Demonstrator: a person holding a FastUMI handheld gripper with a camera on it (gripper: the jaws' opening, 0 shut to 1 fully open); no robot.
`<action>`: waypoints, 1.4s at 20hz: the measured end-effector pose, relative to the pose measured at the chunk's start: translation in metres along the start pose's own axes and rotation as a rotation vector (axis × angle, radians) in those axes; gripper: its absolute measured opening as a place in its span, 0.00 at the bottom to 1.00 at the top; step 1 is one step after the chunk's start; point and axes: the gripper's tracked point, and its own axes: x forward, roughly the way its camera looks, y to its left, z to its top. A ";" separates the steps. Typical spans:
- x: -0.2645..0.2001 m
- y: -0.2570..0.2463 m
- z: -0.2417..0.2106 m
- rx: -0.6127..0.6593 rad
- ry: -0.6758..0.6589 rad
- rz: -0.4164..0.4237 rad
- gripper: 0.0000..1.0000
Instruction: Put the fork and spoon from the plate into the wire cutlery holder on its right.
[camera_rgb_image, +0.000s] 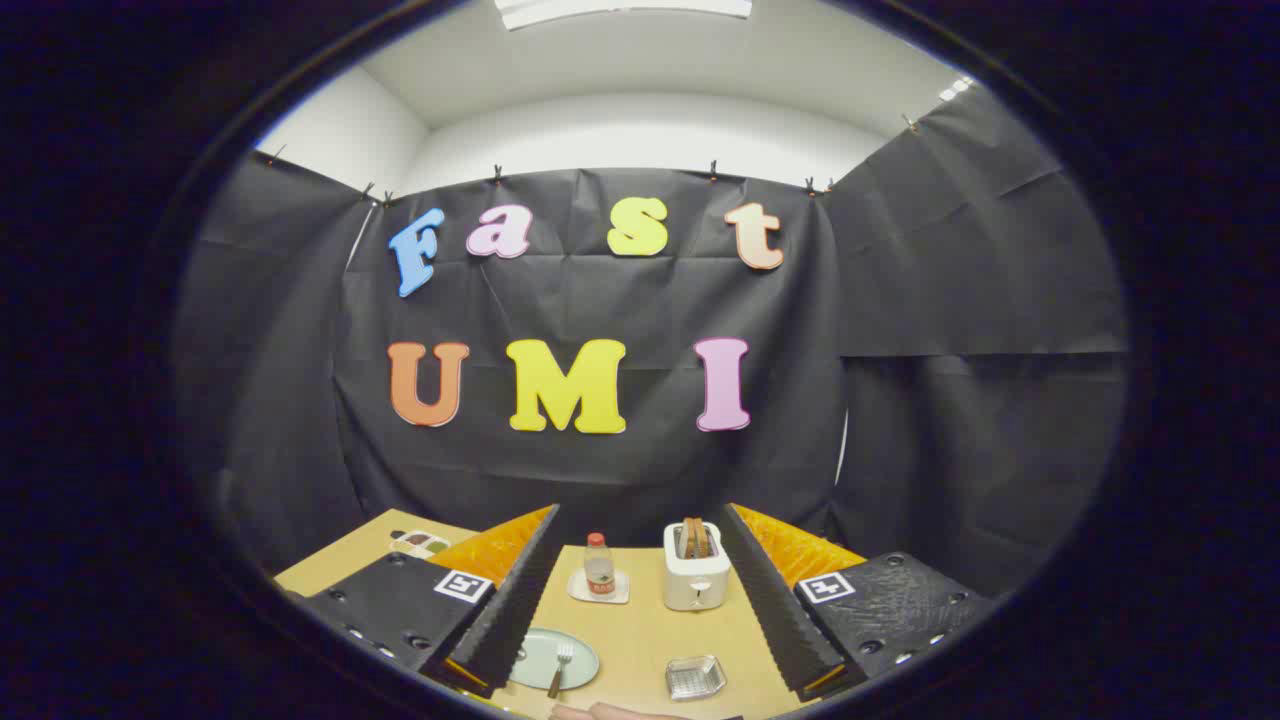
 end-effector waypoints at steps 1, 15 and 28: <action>0.002 0.002 -0.005 0.006 0.014 0.002 0.95; 0.035 0.055 -0.048 -0.008 0.058 0.093 0.95; 0.077 0.108 -0.311 -0.054 0.648 0.122 0.96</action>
